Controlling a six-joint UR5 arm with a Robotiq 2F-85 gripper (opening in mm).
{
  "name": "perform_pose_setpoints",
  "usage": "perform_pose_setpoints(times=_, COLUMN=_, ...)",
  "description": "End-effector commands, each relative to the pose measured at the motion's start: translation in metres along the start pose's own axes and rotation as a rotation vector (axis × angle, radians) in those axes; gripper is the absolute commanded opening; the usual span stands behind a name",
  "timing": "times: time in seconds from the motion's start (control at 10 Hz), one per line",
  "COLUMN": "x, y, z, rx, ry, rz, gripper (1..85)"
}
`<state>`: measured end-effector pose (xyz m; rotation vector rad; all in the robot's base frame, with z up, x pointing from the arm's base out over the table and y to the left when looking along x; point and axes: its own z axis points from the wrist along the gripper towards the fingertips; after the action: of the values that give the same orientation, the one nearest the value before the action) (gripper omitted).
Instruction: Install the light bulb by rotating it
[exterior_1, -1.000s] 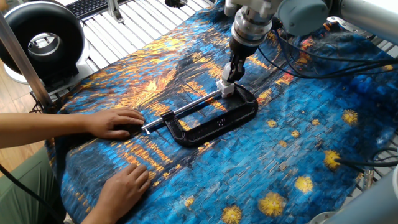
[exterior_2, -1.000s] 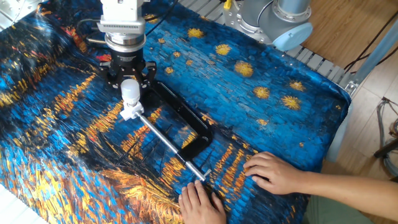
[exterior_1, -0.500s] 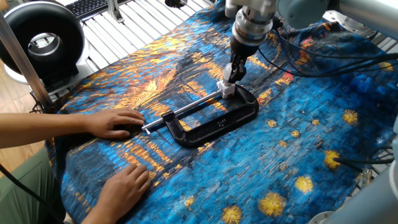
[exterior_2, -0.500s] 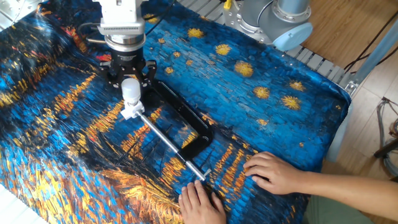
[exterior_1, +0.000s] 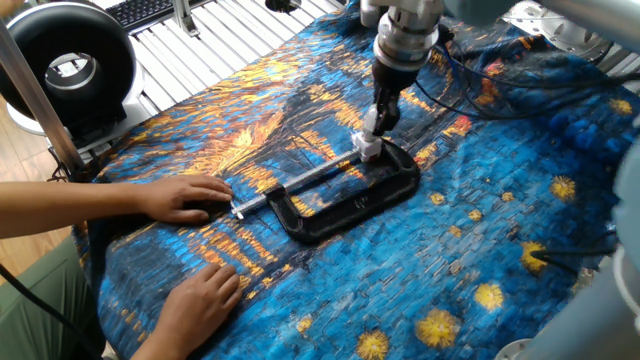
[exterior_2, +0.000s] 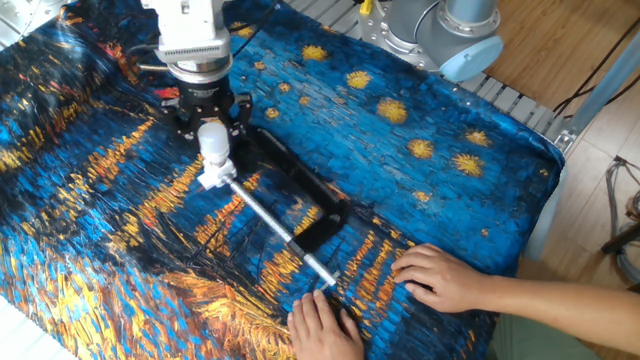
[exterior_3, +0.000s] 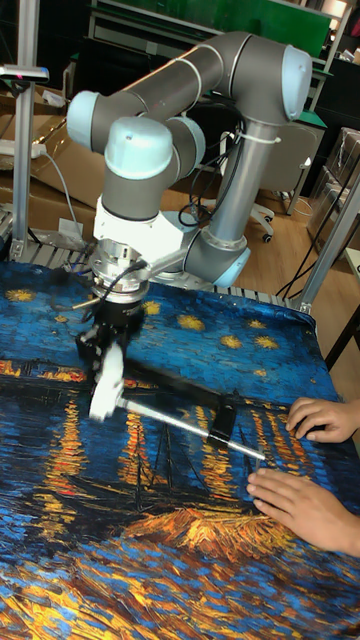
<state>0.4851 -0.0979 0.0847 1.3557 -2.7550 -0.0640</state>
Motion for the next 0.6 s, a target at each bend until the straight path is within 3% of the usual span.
perform_pose_setpoints(times=0.0, x=-0.007, y=-0.026, z=-0.010, rx=0.069, ry=0.024, rz=-0.098, gripper=67.3)
perform_pose_setpoints(times=0.1, x=-0.018, y=-0.023, z=-0.003, rx=0.063, ry=-0.036, rz=-0.095, gripper=71.7)
perform_pose_setpoints(times=0.2, x=-0.020, y=-0.026, z=-0.006, rx=0.082, ry=-0.048, rz=-0.085, gripper=75.0)
perform_pose_setpoints(times=0.5, x=-0.024, y=-0.019, z=-0.029, rx=0.083, ry=-0.028, rz=-0.044, gripper=78.3)
